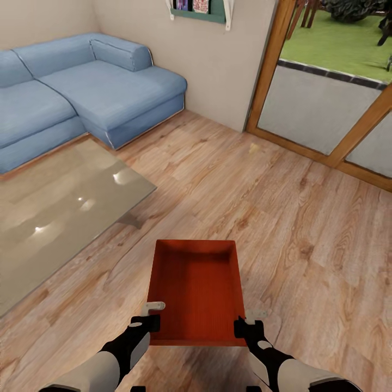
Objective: Move the two storage containers from the living room to the garage. In the garage, place one container on the floor and stack the other container on top of it (either order is fine).
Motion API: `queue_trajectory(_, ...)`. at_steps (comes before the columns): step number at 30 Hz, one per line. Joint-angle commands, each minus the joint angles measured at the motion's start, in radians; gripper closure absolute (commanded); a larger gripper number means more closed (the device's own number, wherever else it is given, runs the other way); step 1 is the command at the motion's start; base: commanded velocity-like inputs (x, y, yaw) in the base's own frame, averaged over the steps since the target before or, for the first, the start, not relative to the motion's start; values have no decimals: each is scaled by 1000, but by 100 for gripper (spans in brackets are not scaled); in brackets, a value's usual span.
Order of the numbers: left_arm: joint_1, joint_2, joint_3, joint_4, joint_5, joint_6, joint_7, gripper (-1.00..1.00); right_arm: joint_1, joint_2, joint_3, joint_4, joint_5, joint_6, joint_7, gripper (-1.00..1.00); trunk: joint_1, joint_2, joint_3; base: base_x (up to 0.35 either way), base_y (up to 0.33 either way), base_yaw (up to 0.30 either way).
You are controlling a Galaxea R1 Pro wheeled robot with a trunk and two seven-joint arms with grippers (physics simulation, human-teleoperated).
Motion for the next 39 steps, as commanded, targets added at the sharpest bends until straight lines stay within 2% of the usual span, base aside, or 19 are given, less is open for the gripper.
queue_trajectory(1,0,1,1,-3,-5,7,14,100,0,1,8,1,-17,-5,-4,100,-4,7,3,0,0,0)
queue_trajectory(39,0,2,2,-5,-5,7,14,100,0,1,8,1,-17,-6,-4,100,-150,273,122,0,0,0)
